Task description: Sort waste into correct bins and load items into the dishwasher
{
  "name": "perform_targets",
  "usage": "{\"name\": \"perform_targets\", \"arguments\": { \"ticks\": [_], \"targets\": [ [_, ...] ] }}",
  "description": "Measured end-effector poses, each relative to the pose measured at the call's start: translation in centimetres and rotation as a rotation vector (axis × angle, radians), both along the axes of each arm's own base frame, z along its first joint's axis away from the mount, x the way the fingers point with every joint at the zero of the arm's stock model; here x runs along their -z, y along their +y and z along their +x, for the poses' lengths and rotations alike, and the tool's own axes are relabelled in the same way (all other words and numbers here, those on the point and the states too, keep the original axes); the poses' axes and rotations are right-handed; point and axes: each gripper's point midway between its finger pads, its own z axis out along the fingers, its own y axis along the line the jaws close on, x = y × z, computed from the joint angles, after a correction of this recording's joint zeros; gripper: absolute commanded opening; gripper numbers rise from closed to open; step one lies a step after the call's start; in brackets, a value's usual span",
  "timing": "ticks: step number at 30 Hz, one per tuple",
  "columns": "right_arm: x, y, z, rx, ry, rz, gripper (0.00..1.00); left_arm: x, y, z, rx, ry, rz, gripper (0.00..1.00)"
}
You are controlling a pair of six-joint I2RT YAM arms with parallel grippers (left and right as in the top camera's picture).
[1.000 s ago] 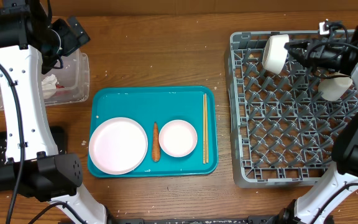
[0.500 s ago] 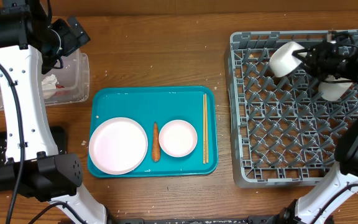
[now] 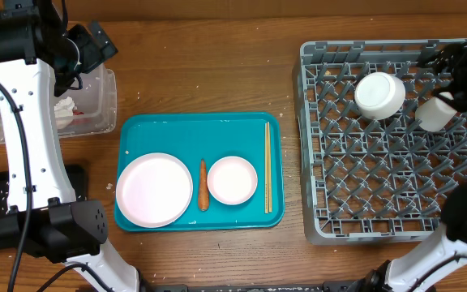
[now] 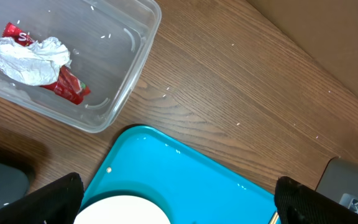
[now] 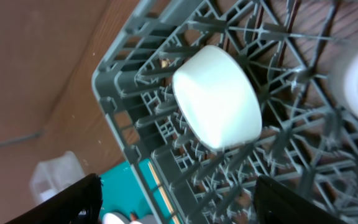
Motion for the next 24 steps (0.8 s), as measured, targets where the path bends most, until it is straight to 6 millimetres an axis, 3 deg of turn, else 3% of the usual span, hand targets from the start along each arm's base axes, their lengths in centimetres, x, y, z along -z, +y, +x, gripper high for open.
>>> {"name": "perform_targets", "arguments": {
  "ticks": [2, 4, 6, 9, 12, 15, 17, 24],
  "targets": [
    [-2.6, 1.6, -1.0, -0.038, -0.032, -0.058, 0.88, 0.0, 0.0, 0.0, 0.000, 0.000, 0.000, 1.00],
    [-4.7, 4.4, -2.2, -0.115, -0.056, -0.098, 0.89, 0.0, 0.0, 0.0, 0.000, 0.000, 0.000, 1.00],
    [-6.0, 8.7, -3.7, -0.238, -0.064, -0.125, 0.89, 0.0, 0.0, 0.0, 0.000, 0.000, 0.000, 1.00],
    [-6.2, 14.8, -4.5, -0.417, -0.076, -0.160, 0.89, 0.0, 0.0, 0.0, 0.000, 0.000, 0.000, 1.00],
    [-4.8, 20.9, -4.9, -0.588, -0.084, -0.191, 0.84, 0.0, 0.0, 0.0, 0.000, 0.000, 0.000, 1.00],
    [-2.1, 27.1, -6.0, -0.716, -0.058, -0.222, 0.68, 0.0, 0.0, 0.0, 0.000, 0.000, 0.000, 1.00],
    [-0.1, 30.2, -6.9, -0.766, -0.035, -0.244, 0.60, 0.0, 0.0, 0.0, 0.000, 0.000, 0.000, 1.00],
    [6.2, 39.5, -11.5, -0.839, 0.038, -0.270, 0.59, 0.0, 0.0, 0.0, 0.000, 0.000, 0.000, 1.00]
  ]
}}
